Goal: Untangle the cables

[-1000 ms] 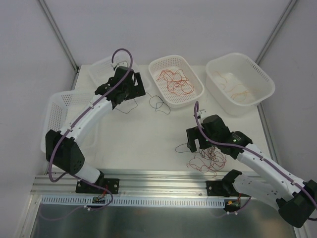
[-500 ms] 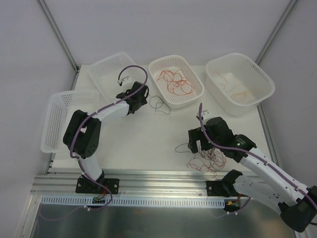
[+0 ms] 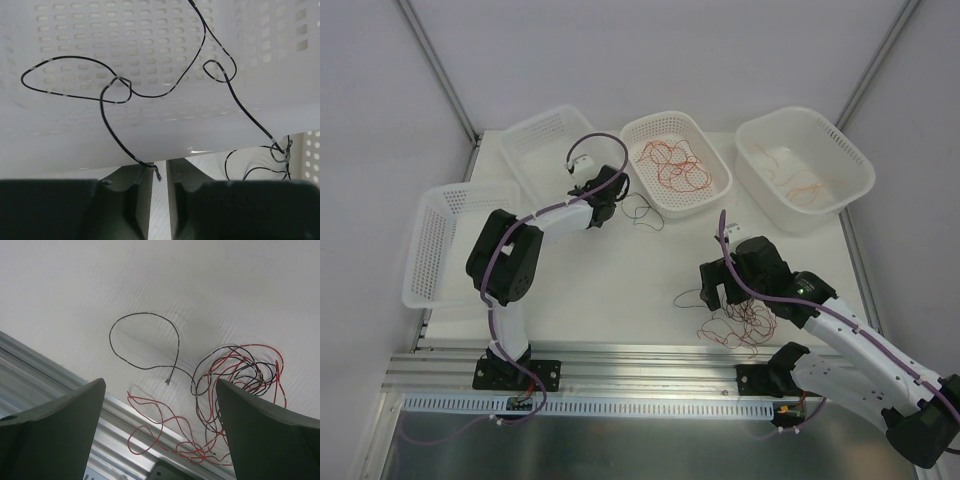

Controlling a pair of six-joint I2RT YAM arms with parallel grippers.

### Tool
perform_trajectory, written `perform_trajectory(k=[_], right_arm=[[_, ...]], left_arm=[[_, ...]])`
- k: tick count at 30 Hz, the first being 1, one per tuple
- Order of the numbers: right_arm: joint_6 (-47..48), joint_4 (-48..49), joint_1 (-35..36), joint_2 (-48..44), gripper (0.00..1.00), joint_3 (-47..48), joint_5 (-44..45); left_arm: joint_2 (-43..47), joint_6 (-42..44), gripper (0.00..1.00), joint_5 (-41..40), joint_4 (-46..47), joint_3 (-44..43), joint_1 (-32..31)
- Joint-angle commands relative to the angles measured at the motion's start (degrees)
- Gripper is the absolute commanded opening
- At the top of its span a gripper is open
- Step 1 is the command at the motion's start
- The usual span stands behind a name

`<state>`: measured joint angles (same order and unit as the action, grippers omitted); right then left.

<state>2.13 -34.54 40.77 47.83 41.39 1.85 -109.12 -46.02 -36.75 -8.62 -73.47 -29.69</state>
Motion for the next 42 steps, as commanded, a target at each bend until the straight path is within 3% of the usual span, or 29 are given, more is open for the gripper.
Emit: perform_trajectory(k=[1, 3, 9, 17, 21, 25, 30, 39, 42], right_arm=[[0.9, 0.2, 0.2, -0.7, 0.97, 0.1, -0.3], [0.9, 0.1, 0.2, -0.8, 0.97, 0.4, -0.4], [0.4, -0.3, 0.3, -1.3, 0.97, 0.4, -0.2], [-0.1, -0.1, 0.3, -0.8, 0.97, 0.7, 0.0], [-0.2, -0.5, 0.3, 0.0, 0.97, 1.0, -0.1], [-0.2, -0.6, 0.3, 0.3, 0.97, 0.8, 0.2], [-0.1, -0.5, 0.3, 1.6, 0.97, 1.3, 0.0], [-0.2, 0.9, 0.2, 3.9, 0.97, 1.1, -0.9], [-0.1, 0.7, 0.2, 3.7, 0.97, 1.1, -0.7]], left_arm=[[0.8, 0.5, 0.13, -1.4, 1.2, -1.2, -0.5], [2.9, 1.2, 0.01, -0.1, 1.0, -0.5, -0.5], [10.2, 6.3, 0.0, 6.9, -6.5, -1.4, -0.5], [12.0, 16.7, 0.0, 18.8, -22.5, -19.8, 2.1], [9.0, 18.7, 0.01, 30.9, -31.2, -31.9, 6.9], [7.0, 19.7, 0.02, 35.4, -34.1, -42.0, 11.3], [4.7, 18.8, 0.02, 41.0, -34.5, -48.0, 15.6], [-8.4, 26.1, 0.0, 37.0, -31.7, -56.4, 18.1], [-12.9, 28.5, 0.02, 32.4, -29.9, -56.9, 18.3]])
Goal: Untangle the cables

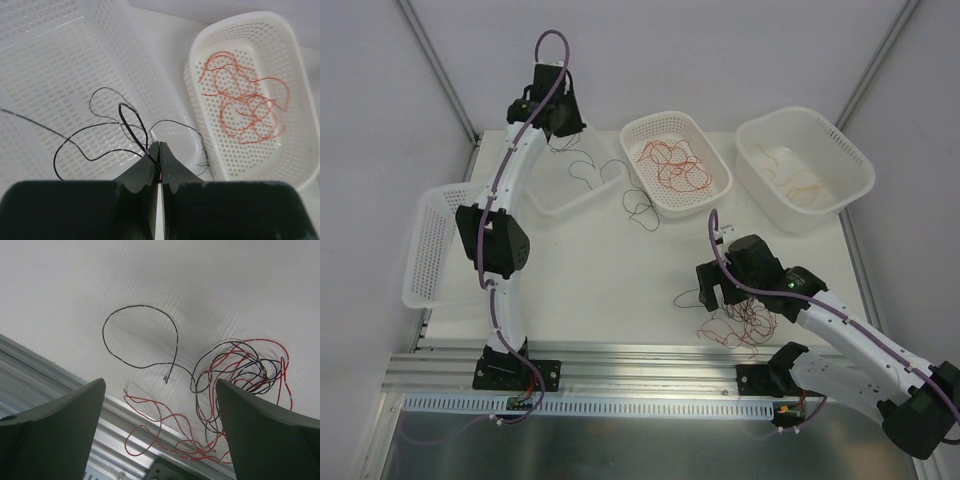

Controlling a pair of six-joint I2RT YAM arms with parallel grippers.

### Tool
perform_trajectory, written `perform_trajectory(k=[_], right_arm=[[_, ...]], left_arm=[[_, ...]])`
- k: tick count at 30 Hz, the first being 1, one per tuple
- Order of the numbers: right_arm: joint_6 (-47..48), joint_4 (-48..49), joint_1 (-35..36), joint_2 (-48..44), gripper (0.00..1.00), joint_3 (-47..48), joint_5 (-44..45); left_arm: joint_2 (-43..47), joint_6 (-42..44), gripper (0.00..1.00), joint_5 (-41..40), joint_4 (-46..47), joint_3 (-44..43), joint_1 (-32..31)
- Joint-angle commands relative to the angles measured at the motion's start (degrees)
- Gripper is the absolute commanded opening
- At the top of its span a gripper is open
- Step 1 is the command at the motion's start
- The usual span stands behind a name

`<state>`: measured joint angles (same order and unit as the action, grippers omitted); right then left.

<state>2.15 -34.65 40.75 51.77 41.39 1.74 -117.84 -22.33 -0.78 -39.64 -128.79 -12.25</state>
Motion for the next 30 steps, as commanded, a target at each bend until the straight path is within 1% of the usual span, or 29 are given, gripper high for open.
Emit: perform_trajectory(k=[1, 5, 6, 8, 9, 10, 12, 13, 16, 17, 19, 21, 25, 26, 27, 30], right_arm=[[-0.1, 0.6, 0.3, -0.4, 0.97, 1.1, -0.4], [0.4, -0.3, 0.2, -0.9, 0.97, 1.2, 0.1], [0.4, -0.6, 0.3, -1.1, 0.97, 1.2, 0.2], [0.5, -0.6, 0.2, -1.4, 0.97, 1.2, 0.4], [0.5, -0.6, 0.3, -1.7, 0.97, 1.2, 0.4], [0.5, -0.6, 0.2, -1.8, 0.97, 1.2, 0.4], [0.4, -0.5, 0.2, -2.1, 0.97, 1.2, 0.2], [0.3, -0.5, 0.3, -2.5, 0.97, 1.2, 0.1], [0.1, -0.8, 0.3, -3.8, 0.97, 0.9, 0.3], [0.1, -1.0, 0.2, -4.0, 0.97, 1.0, 0.5], [0.4, -2.1, 0.3, -4.8, 0.97, 1.3, 0.9], [0.7, -2.7, 0.2, -5.9, 0.97, 1.4, 1.5], [0.7, -3.6, 0.3, -8.1, 0.97, 1.0, 1.7], [0.6, -3.6, 0.2, -8.3, 0.97, 0.7, 1.7], [0.4, -3.5, 0.2, -9.2, 0.97, 0.3, 1.6], [0.1, -3.6, 0.2, -10.6, 0.97, -0.3, 1.7]], left_arm=[[-6.1, 5.3, 0.03, -4.5, 1.4, -1.5, 0.9], [-6.8, 6.0, 0.28, -5.3, 1.8, -0.6, 0.9], [-6.1, 4.8, 0.47, -5.0, 2.0, 1.2, 0.9], [-2.6, 3.8, 0.67, -3.5, 2.5, 3.4, 0.7], [-1.2, 2.4, 0.82, -3.1, 3.2, 6.2, 0.7], [1.5, 1.7, 0.87, -2.9, 3.5, 7.8, 0.5], [4.0, 0.2, 0.98, -2.9, 3.9, 11.5, -0.8], [6.5, -0.3, 0.99, -3.3, 4.0, 12.8, -1.5], [10.8, -3.6, 0.99, -3.8, 4.0, 18.3, -5.0], [11.6, -5.2, 0.99, -4.3, 4.0, 19.7, -7.2], [13.7, -7.4, 0.99, -4.9, 4.6, 23.7, -9.4], [14.5, -10.5, 0.99, -6.1, 4.9, 27.6, -12.8], [15.4, -16.7, 0.99, -6.9, 7.2, 33.6, -16.5], [15.4, -19.6, 0.98, -6.9, 8.9, 34.8, -16.8], [15.2, -20.9, 0.97, -6.9, 10.1, 37.1, -17.4], [14.0, -24.6, 0.96, -8.2, 13.2, 39.1, -18.9]])
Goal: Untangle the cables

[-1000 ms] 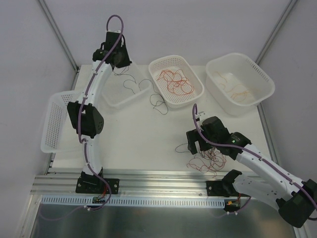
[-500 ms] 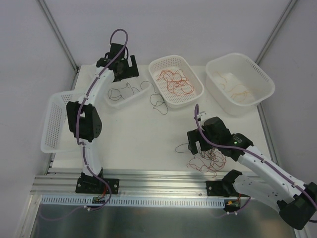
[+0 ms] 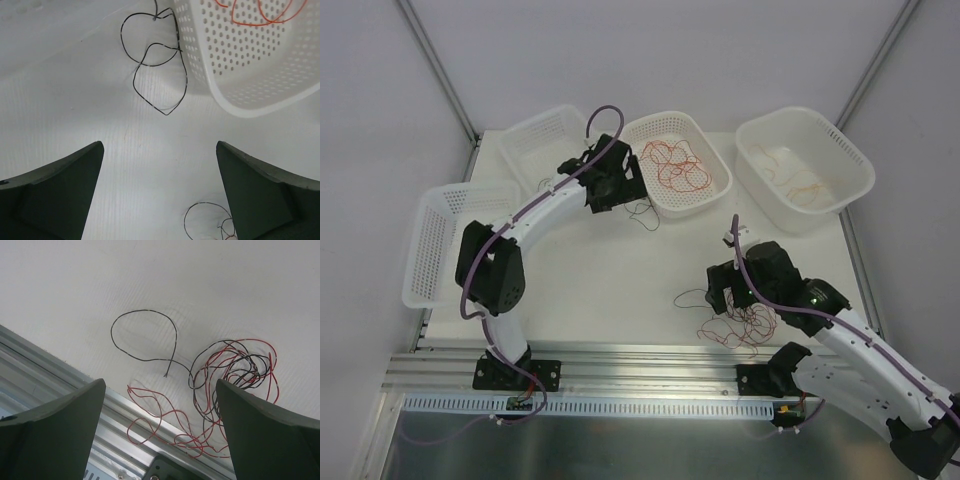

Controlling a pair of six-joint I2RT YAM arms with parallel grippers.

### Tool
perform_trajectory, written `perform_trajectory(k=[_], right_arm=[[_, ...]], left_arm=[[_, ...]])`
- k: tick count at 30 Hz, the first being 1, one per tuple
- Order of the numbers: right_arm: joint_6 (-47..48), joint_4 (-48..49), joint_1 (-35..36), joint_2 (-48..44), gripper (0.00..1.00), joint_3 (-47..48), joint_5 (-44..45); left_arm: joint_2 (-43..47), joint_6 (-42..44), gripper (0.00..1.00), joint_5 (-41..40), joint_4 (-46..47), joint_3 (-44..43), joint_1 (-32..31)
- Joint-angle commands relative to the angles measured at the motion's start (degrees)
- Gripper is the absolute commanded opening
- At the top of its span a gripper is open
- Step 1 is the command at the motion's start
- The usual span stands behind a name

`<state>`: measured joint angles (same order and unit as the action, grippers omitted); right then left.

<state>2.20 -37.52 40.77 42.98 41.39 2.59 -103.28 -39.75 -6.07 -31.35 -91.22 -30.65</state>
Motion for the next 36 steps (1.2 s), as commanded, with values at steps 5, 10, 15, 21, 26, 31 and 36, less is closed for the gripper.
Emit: perform_trajectory(k=[5, 10, 15, 21, 26, 31, 36], right_arm=[[0.1, -1.1, 0.3, -3.7, 0.97, -0.8, 0.9], [0.1, -1.1, 0.2, -4.6, 0.97, -1.2, 0.5], [0.0, -1.0, 0.2, -5.0, 0.97, -1.6, 0.5], [0.0, -0.9, 0.3, -4.7, 0.97, -1.6, 0.7], [0.2, -0.9, 0.2, -4.5, 0.97, -1.4, 1.0], [0.3, -0.7, 0.3, -4.2, 0.97, -1.1, 1.5], [0.3, -0.5, 0.3, -4.0, 0.97, -1.1, 1.6]], left_arm=[[-6.5, -13.2, 0.93, -4.4, 6.7, 0.6, -1.0], [-12.8, -18.9, 0.83, -5.2, 7.8, -1.1, -1.0], [-17.1, -20.8, 0.68, -6.0, 8.3, -2.6, -1.1], [-16.3, -19.9, 0.15, -5.1, 8.2, -1.6, -1.2], [-9.0, -14.9, 0.0, -6.9, 8.2, 3.8, -1.1], [3.5, -6.8, 0.0, -8.9, 7.8, 7.4, -1.2], [14.4, 1.2, 0.0, -11.9, 5.9, 5.2, 0.1]])
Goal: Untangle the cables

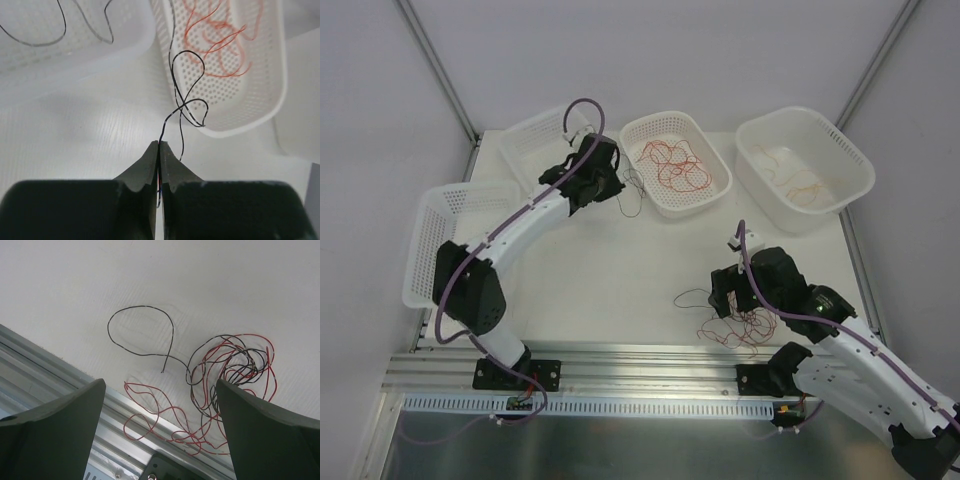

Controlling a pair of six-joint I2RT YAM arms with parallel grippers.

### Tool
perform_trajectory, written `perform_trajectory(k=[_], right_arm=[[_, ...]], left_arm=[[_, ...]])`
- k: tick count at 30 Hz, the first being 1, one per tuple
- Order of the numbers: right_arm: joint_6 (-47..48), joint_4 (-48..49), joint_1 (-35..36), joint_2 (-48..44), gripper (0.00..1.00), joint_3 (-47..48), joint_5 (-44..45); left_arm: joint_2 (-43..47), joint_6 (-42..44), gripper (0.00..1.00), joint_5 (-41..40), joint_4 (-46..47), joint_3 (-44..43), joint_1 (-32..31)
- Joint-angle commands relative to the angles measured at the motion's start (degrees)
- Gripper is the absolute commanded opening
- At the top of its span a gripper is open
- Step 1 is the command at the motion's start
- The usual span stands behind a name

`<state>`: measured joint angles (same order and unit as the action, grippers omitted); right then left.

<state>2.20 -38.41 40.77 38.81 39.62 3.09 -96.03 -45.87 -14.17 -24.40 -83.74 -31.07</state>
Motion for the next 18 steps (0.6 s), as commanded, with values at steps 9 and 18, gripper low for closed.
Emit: perform_trajectory(k=[9, 18], right_arm=[[0.4, -0.3, 0.3, 0.4, 0.97, 1.3, 1.6], [-0.2, -0.6, 0.3, 1.2, 0.97, 1.5, 1.9]], left_arm=[[8.8, 15.3, 0.0, 0.2, -3.6, -14.5, 15.1], [-6.3, 17.9, 0.0, 2.2, -3.9, -23.0, 21.5]])
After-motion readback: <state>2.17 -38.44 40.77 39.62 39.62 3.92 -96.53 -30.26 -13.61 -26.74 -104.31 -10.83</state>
